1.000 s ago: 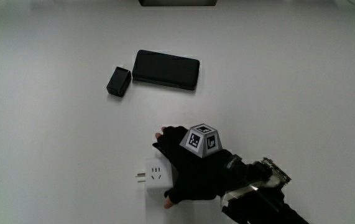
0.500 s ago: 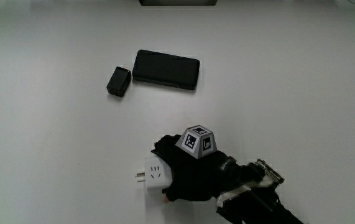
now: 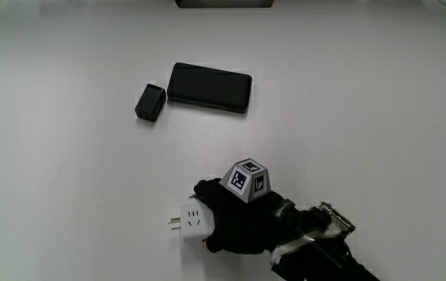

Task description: Pick socket

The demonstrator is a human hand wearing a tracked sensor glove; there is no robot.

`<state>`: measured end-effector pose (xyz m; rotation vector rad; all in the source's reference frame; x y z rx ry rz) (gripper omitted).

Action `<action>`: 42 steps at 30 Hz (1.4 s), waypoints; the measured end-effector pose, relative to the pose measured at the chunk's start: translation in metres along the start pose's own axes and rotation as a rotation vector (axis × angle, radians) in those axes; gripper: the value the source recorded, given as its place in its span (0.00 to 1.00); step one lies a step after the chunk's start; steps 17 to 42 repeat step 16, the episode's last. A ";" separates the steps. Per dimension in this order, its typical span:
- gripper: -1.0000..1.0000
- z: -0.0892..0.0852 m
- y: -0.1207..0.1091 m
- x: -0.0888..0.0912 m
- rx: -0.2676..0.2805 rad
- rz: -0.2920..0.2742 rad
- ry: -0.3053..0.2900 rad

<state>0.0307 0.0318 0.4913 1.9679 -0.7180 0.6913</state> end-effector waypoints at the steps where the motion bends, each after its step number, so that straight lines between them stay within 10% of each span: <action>1: 1.00 -0.001 0.000 -0.001 0.004 0.014 0.001; 16: 1.00 0.046 -0.033 -0.014 0.153 0.087 -0.011; 42: 1.00 0.046 -0.033 -0.014 0.153 0.087 -0.011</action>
